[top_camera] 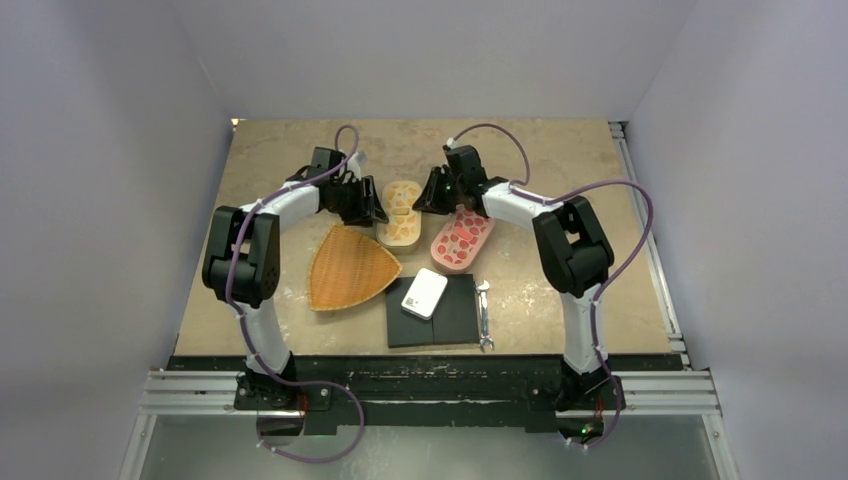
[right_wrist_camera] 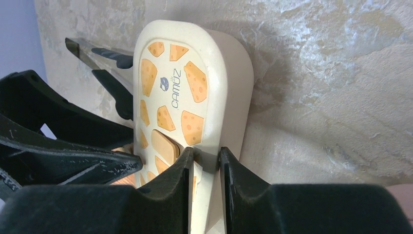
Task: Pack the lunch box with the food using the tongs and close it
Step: Close the box lid on the packing box.
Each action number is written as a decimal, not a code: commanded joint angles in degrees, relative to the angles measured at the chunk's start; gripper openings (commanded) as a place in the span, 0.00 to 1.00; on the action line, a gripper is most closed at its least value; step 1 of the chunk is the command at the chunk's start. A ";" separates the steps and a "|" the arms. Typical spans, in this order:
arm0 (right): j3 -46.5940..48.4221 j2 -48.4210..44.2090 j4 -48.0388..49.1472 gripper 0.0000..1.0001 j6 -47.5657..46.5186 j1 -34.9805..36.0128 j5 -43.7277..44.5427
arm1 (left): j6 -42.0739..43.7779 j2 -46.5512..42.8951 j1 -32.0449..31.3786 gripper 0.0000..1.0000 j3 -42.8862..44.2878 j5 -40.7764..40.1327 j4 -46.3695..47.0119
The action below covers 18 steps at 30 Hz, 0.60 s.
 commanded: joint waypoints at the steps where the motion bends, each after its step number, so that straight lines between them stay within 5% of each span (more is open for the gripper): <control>1: 2.06 -0.03 -3.73 0.22 -2.71 1.31 6.63 | 0.34 -2.61 -0.14 0.48 0.73 0.40 1.62; 15: -2.90 0.60 0.65 0.22 0.77 1.90 8.12 | -0.49 -2.23 -0.09 0.48 0.05 3.98 3.74; 18: -3.76 1.24 1.14 0.14 1.42 1.90 8.19 | -0.49 -2.45 -0.09 0.45 0.05 3.98 3.98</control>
